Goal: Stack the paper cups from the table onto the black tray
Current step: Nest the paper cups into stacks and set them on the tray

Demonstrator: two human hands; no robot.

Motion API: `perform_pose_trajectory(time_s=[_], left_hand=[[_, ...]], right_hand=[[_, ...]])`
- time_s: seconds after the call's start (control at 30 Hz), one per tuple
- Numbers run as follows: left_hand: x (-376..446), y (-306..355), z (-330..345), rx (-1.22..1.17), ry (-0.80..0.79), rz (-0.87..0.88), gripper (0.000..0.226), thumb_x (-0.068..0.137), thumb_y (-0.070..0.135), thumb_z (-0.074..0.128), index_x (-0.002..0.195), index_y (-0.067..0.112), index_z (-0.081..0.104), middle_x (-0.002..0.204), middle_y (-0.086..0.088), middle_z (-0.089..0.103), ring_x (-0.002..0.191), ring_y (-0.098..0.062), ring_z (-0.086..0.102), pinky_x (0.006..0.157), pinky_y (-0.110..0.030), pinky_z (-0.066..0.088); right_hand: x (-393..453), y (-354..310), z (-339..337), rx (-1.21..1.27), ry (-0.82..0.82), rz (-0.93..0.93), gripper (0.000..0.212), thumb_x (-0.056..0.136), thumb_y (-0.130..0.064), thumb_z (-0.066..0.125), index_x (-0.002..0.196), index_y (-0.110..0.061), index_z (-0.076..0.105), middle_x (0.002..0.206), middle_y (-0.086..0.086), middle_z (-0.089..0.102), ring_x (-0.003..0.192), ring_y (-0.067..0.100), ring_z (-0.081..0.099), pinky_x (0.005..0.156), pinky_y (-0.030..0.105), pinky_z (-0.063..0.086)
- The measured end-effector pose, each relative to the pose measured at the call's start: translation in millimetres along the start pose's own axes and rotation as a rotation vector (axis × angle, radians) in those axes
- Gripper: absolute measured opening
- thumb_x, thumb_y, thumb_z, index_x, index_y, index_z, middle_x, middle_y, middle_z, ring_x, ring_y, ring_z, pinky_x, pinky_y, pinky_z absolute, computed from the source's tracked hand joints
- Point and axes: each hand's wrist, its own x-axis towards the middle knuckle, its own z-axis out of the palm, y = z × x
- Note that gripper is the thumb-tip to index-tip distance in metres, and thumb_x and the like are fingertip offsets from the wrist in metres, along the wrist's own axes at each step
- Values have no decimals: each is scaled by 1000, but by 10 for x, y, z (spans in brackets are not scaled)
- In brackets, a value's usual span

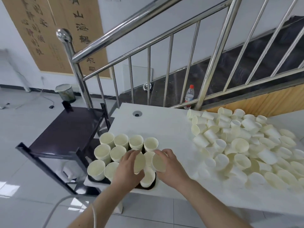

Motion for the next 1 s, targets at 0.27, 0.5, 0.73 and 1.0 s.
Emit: perform_pose_trajectory(time_s=[0.27, 0.5, 0.73, 1.0], left_hand=[[-62, -814, -753, 73, 13, -133, 69, 80, 28, 69, 141, 27, 36, 143, 11, 37, 129, -15, 38, 93, -30, 45], [59, -1291, -979, 112, -46, -170, 69, 80, 34, 68, 141, 26, 37, 142, 8, 39, 129, -17, 36, 93, -34, 47], [109, -1533, -968, 139, -135, -185, 70, 81, 34, 68, 142, 28, 33, 143, 10, 36, 129, -15, 35, 91, -32, 48], [132, -1682, -892, 170, -224, -195, 75, 80, 36, 70, 143, 28, 31, 143, 10, 33, 127, -13, 41, 86, -30, 51]], right_hand=[[389, -809, 665, 34, -75, -20, 74, 81, -17, 62, 146, -36, 33, 141, -10, 27, 129, 10, 35, 97, 28, 43], [617, -1168, 976, -6, -101, 11, 73, 80, -17, 60, 144, -38, 33, 139, -10, 28, 126, 11, 39, 92, 30, 45], [715, -1234, 1195, -64, -160, 55, 73, 80, -26, 63, 145, -39, 31, 137, -10, 29, 122, 13, 43, 90, 39, 49], [781, -1231, 1299, -134, -188, 41, 73, 84, -30, 64, 148, -32, 30, 140, -6, 30, 128, 12, 39, 75, 23, 36]])
